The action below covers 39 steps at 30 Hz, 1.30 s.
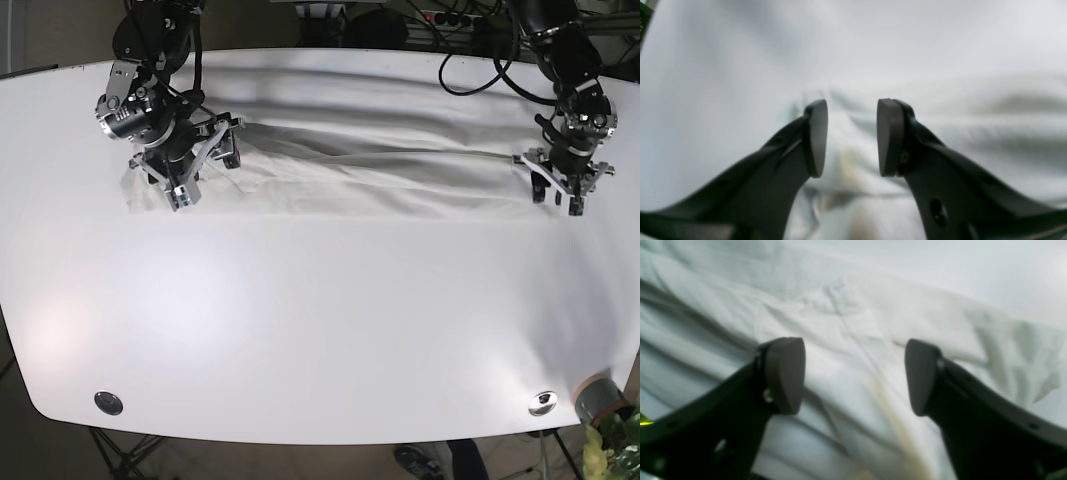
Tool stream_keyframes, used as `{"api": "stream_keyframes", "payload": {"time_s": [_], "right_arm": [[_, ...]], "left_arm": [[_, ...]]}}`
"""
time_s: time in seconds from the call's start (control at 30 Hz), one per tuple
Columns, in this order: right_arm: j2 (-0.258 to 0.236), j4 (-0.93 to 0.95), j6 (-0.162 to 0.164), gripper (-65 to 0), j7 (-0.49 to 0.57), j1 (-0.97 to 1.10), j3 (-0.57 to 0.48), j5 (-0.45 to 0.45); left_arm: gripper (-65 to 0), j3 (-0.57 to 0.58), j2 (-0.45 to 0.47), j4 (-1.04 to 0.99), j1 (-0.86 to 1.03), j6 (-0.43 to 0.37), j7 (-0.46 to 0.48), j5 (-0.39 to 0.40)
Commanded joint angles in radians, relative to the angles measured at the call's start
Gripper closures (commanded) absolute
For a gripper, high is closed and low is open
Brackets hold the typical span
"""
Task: Fold the T-shirt properly
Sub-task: 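Regrasp the shirt end with the right gripper and smooth it flat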
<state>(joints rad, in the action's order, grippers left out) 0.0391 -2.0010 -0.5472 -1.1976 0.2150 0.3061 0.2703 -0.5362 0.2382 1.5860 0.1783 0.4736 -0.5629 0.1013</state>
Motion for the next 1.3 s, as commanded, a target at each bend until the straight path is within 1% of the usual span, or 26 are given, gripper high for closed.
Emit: {"api": "stream_keyframes", "payload": {"time_s": [0.0,0.07,0.17,0.27,0.37,0.6,0.7,0.8,0.9,0.97,1.03,1.13,1.17,1.2,1.27], "right_arm": [[-0.005,-0.014,0.000,-36.5,0.011,0.017,0.003,0.004],[-0.005,0.001,0.000,-35.4,0.011,0.036,0.003,0.004],[-0.009,0.044,0.000,-35.4,0.020,0.053,0.003,0.002],[-0.012,0.102,0.002,-35.4,0.075,0.057,0.003,0.001],[-0.028,0.181,0.002,-35.4,0.123,0.044,0.002,-0.050],[-0.035,0.325,0.002,-35.4,0.216,-0.073,0.003,-0.162],[-0.072,0.406,0.000,-35.4,0.253,-0.150,0.005,-0.187],[-0.110,0.504,-0.001,-35.4,0.269,-0.239,0.005,-0.184],[-0.129,0.553,-0.003,-35.4,0.273,-0.289,0.005,-0.184],[-0.133,0.558,-0.003,-35.4,0.273,-0.306,0.005,-0.184],[-0.133,0.546,-0.003,-35.4,0.273,-0.314,0.005,-0.184],[-0.132,0.524,-0.004,-35.4,0.273,-0.314,0.005,-0.184],[-0.130,0.518,-0.006,-35.4,0.273,-0.314,0.005,-0.184],[-0.127,0.515,-0.006,-35.4,0.273,-0.311,0.005,-0.184],[-0.126,0.512,-0.007,-35.4,0.273,-0.309,0.005,-0.184]], "left_arm": [[-22.8,-0.006,0.017,0.014,0.016,-0.003,0.019,0.005],[-22.8,-0.006,0.017,0.006,0.033,-0.003,0.020,0.005],[-22.6,-0.008,0.019,-0.031,0.048,-0.003,0.025,0.005],[-22.6,-0.008,0.019,-0.083,0.046,-0.003,0.025,0.005],[-22.5,-0.005,0.022,-0.123,0.020,-0.003,0.027,0.005],[-22.8,-0.005,0.025,-0.240,-0.090,-0.003,0.027,-0.001],[-22.9,-0.005,0.025,-0.284,-0.144,-0.003,0.024,-0.002],[-22.9,-0.005,0.025,-0.304,-0.182,-0.003,0.019,-0.002],[-23.1,-0.005,0.025,-0.302,-0.193,-0.003,0.019,-0.002],[-25.0,-0.005,0.025,-0.293,-0.194,-0.003,0.017,0.005],[-30.3,-0.009,0.025,-0.261,-0.198,-0.003,-0.007,0.007],[-40.0,-0.019,0.023,-0.197,-0.211,-0.002,-0.065,0.021],[-41.7,-0.025,0.023,-0.178,-0.211,-0.002,-0.079,0.033],[-44.2,-0.040,0.023,-0.149,-0.208,-0.002,-0.102,0.064],[-46.0,-0.061,0.023,-0.115,-0.208,-0.002,-0.139,0.127]]}}
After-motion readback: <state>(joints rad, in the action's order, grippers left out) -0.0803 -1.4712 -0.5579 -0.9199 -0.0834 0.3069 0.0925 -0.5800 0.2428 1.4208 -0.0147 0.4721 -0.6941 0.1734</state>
